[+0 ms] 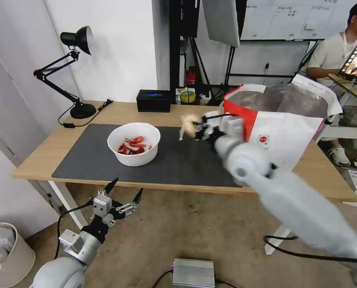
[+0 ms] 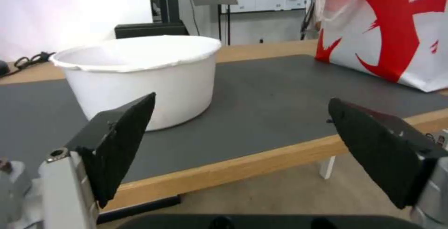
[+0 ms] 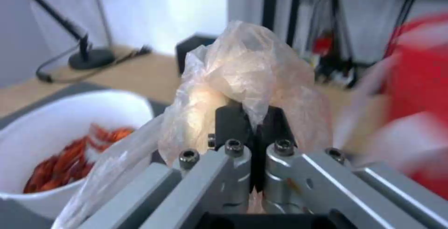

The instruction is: Pick up the trash from the table and place it into the takeout bag.

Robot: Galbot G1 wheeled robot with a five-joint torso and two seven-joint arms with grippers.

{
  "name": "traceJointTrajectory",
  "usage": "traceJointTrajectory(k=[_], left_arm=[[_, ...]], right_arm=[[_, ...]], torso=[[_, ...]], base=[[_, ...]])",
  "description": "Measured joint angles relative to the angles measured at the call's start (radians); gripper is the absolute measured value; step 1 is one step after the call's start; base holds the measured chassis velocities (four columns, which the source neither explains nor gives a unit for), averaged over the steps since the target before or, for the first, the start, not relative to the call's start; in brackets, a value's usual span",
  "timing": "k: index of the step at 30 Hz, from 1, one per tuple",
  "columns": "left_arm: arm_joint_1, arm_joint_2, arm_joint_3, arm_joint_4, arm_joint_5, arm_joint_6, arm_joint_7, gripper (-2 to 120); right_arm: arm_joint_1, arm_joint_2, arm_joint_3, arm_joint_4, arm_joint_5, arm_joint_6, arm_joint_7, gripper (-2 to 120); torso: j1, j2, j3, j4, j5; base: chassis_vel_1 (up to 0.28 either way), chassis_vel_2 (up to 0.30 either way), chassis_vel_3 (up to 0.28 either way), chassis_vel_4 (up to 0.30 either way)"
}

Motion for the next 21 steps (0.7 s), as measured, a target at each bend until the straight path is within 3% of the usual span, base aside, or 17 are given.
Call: traceJointTrajectory(k=[9, 17, 21], left_arm=[[-0.016, -0.01, 0.033, 0.004, 0.012, 0.002, 0.0, 100], [-0.027, -0.013, 0.049, 0.008, 0.014, 0.003, -0.002, 100], [-0.025, -0.018, 0.052, 0.006, 0.015, 0.003, -0.003, 100]], right_arm=[[-0.032, -0.175, 0.202, 0.112, 0.08, -0.019, 0.027, 0], [-0.014, -0.217, 0.239, 0.057, 0.129, -0.019, 0.049, 0], [-0.001, -0.223, 0.247, -0.033, 0.162, -0.019, 0.06, 0]], torso=[[0.0, 0.0, 0.0, 0.0, -0.0001], [0.0, 0.0, 0.0, 0.0, -0.0002], [0.0, 0.0, 0.0, 0.0002, -0.0001]], base=[[0.0, 0.0, 0.0, 0.0], [0.0, 0.0, 0.0, 0.0], [0.0, 0.0, 0.0, 0.0]])
